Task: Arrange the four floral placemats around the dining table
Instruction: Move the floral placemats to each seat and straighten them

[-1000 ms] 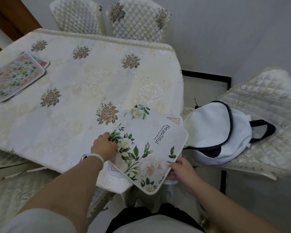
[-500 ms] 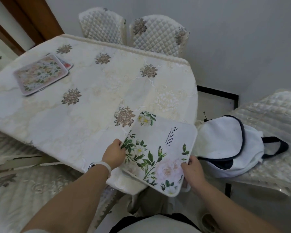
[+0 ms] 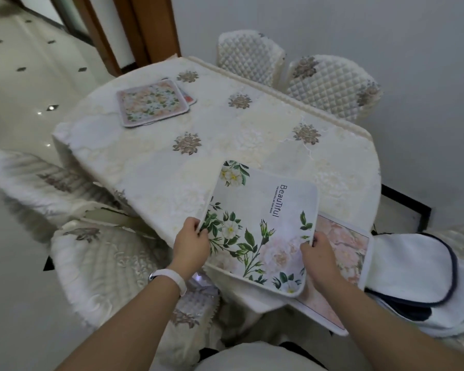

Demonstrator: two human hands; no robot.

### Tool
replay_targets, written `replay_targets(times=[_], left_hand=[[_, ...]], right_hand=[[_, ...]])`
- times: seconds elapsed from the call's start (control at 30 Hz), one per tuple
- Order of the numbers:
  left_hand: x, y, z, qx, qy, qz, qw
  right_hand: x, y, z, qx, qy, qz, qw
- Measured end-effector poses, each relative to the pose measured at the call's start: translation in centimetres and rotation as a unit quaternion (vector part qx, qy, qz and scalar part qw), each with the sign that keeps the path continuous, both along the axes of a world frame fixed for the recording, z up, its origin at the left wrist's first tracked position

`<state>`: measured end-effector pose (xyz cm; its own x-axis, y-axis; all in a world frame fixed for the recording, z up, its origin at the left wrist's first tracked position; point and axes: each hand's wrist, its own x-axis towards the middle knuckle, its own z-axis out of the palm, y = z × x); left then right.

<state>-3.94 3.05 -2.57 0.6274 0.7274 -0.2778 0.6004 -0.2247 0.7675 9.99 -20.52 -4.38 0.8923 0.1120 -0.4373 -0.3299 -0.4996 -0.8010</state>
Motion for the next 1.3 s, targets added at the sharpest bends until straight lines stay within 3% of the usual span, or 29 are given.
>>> replay_targets(times=[0.17,0.47,1.1,1.3], left_hand=[[-2.3,2.2,-0.5,-0.016,-0.031,0.063,0.997],[-3.4,2.8,-1.3,-0.094,-0.086,0.188,0.974],[-1.6,-0.7,-6.3,-0.115,-0.025,0.362,0.925],[-1.0,-1.9,-7.4,-0.129,0.000,0.380,0.916]], right_hand=[[0.4,4.1,1.7,0.002,-0.047,0.065,0.997],[4.1,9.9,1.9,-0.014,-0.055,0.146,0.988],[11.3,18.5,-3.4,-0.016,-0.083,0.371,0.925],[12.8,19.9,-4.6,-0.057,-0.105,0.420,0.900]])
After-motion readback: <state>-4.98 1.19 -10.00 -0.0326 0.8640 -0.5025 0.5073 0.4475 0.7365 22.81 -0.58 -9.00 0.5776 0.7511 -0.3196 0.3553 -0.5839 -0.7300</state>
